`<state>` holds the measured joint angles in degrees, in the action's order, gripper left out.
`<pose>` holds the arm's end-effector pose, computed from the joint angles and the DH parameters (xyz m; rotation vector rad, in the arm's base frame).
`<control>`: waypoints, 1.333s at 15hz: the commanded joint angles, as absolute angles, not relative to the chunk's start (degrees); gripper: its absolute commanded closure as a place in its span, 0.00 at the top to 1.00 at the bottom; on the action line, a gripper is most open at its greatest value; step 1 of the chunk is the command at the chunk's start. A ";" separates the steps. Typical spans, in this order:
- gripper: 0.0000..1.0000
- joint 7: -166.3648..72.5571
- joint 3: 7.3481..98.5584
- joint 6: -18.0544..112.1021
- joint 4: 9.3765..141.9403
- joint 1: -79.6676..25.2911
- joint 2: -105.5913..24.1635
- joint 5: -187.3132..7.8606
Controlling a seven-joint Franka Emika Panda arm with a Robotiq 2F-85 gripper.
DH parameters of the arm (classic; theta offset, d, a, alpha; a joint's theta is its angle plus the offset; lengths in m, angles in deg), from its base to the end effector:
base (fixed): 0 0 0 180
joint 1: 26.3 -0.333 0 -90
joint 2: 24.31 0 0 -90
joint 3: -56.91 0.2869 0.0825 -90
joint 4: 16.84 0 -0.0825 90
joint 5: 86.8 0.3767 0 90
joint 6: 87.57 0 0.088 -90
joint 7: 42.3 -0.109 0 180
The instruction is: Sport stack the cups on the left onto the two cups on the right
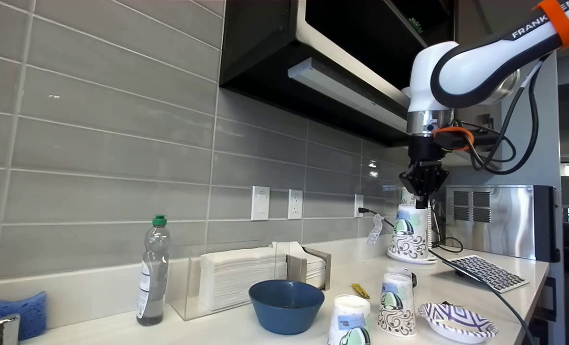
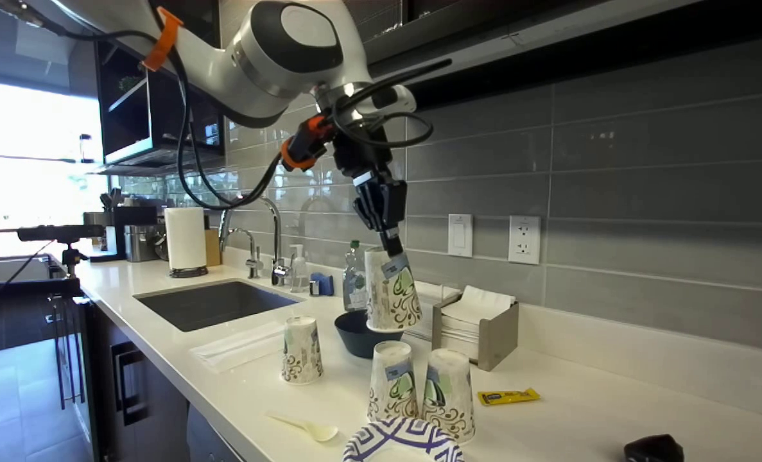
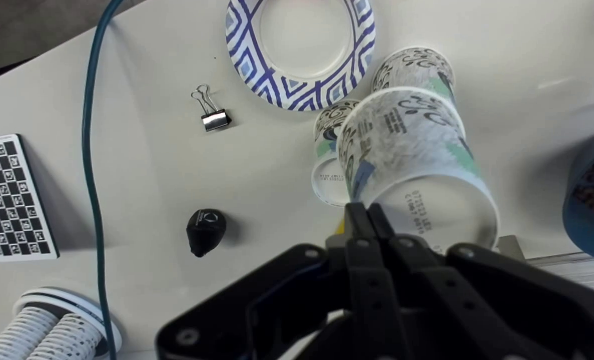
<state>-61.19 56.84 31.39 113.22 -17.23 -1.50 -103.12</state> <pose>0.4498 -0.0874 0.5097 2.8293 -0.5385 0.3262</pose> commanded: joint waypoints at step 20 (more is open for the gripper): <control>0.48 -59.10 54.65 36.73 108.68 -17.35 -11.99 -104.91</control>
